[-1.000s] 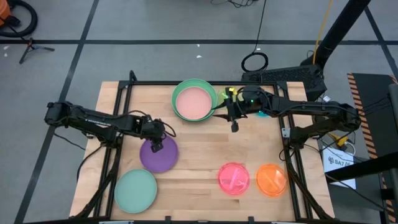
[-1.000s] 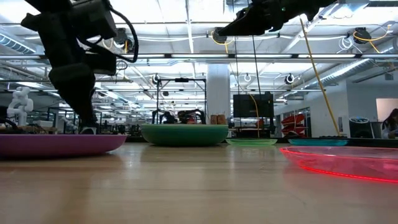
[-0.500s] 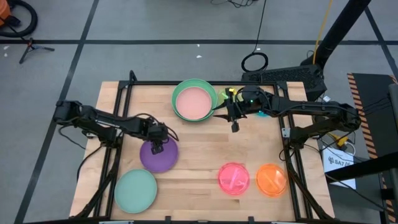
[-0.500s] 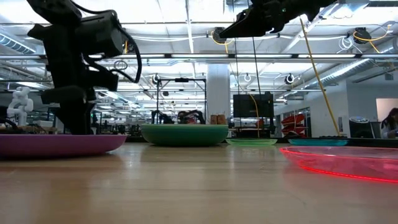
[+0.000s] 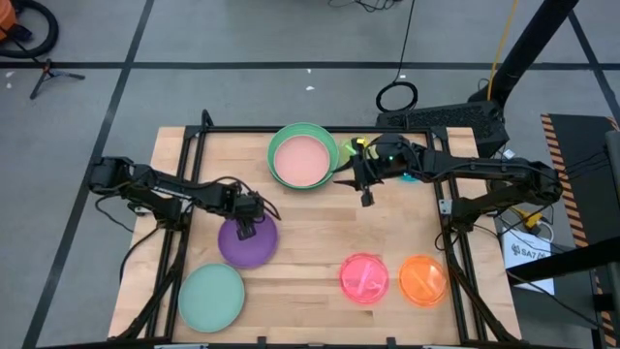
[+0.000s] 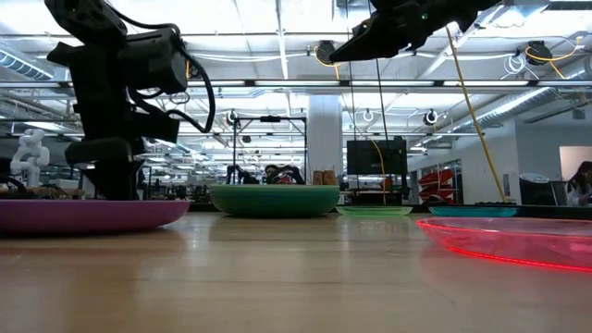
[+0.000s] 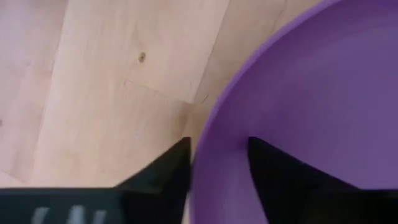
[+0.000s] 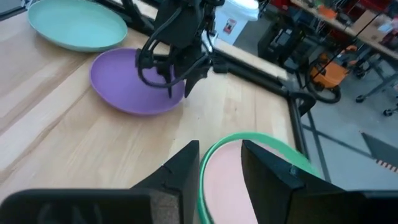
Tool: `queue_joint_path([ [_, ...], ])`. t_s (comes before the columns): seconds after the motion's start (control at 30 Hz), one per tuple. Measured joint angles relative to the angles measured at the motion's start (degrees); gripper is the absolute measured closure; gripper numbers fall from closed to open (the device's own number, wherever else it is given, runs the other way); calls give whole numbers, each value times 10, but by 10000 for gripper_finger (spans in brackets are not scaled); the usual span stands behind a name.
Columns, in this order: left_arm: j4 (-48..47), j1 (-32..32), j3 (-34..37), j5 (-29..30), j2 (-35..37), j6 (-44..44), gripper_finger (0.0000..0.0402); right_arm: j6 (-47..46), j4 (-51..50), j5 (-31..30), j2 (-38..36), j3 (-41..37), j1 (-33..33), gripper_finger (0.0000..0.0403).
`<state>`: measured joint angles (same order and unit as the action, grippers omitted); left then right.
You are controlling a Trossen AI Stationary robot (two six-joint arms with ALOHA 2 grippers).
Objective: Stack plastic plates
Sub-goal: Stack the purple plate on top of the light pink plate
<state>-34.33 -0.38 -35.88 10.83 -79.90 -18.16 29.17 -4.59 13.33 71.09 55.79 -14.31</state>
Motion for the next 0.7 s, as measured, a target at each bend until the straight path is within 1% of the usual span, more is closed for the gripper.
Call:
queue_joint_path([
  [0.1,0,0,0,2,1,1,310,-14,-15,-3,-5,0,0,291],
  [0.17,1,0,-1,2,2,1,356,-26,-32,-19,-13,0,2,291],
  [0.2,4,0,-2,-2,3,2,374,-31,-45,-28,-17,0,5,291],
  [0.23,6,0,-2,-5,5,3,382,-36,-55,-32,-21,0,6,291],
  [0.3,5,0,-3,-6,10,10,383,-50,-78,-44,-32,0,12,291],
  [0.43,-11,0,-19,-6,35,31,384,-88,-132,-45,-50,0,22,291],
  [0.5,-19,0,-38,-7,53,44,391,-107,-158,-45,-55,0,28,291],
  [0.7,-63,0,-109,-3,109,114,392,-160,-204,-52,-56,0,51,291],
])
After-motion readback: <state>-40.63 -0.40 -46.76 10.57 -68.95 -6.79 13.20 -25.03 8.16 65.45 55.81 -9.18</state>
